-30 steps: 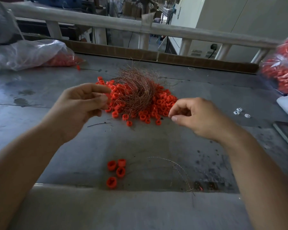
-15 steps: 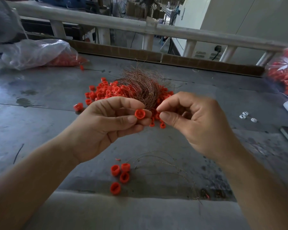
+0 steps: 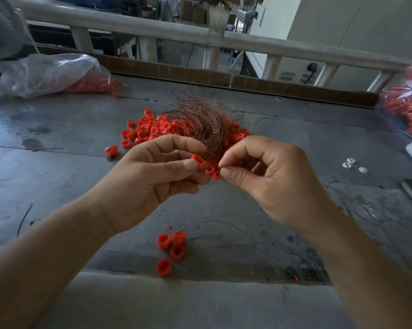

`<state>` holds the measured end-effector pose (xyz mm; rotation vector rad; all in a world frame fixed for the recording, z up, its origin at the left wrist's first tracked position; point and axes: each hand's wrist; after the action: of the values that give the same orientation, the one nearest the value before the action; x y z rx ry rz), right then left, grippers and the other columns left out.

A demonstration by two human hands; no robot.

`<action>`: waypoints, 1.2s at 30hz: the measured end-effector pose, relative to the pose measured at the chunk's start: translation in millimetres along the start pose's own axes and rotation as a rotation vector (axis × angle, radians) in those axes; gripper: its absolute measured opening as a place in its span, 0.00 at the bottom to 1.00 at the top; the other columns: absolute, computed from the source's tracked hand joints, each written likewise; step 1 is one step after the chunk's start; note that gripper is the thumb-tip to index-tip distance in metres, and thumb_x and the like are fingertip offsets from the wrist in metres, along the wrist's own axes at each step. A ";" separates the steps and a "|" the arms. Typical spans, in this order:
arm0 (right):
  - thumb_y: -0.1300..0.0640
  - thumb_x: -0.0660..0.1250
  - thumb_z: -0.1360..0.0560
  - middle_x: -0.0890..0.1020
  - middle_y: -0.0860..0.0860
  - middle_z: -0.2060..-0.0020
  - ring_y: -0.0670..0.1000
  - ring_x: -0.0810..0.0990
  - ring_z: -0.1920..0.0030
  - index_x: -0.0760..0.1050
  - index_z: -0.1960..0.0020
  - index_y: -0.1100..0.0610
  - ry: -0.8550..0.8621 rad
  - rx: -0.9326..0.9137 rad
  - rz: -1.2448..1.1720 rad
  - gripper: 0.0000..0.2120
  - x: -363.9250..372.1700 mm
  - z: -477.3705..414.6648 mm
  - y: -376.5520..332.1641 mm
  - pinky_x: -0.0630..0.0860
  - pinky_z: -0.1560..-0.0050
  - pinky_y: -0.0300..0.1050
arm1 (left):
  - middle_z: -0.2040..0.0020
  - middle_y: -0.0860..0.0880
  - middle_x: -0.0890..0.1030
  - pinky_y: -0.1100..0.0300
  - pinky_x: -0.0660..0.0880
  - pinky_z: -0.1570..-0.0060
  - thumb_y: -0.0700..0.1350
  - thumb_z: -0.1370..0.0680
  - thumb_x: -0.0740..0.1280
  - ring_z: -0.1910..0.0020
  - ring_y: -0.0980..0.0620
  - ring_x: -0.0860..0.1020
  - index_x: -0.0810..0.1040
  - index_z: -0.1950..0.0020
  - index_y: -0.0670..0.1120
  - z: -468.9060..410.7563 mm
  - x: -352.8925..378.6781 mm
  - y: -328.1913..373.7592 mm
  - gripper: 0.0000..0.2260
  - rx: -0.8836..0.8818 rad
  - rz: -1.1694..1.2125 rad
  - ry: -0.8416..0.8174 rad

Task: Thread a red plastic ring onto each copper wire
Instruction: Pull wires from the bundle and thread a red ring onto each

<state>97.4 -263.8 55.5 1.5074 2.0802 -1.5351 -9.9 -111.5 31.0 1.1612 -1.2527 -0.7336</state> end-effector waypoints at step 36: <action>0.63 0.73 0.33 0.76 0.42 0.70 0.40 0.75 0.67 0.74 0.64 0.49 -0.027 0.060 -0.070 0.12 8.0 2.0 -1.8 0.70 0.67 0.28 | 0.61 0.46 0.84 0.65 0.78 0.62 0.32 0.41 0.72 0.61 0.51 0.83 0.85 0.58 0.45 2.5 2.2 -3.8 0.14 0.008 -0.051 -0.030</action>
<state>91.3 -260.4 50.8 1.4385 2.1117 -1.6468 -11.3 -115.2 28.0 1.1964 -1.2563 -0.7873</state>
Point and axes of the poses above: each hand's wrist, its own z-axis away from the middle knuckle, its own x-axis out of the palm, y = z × x
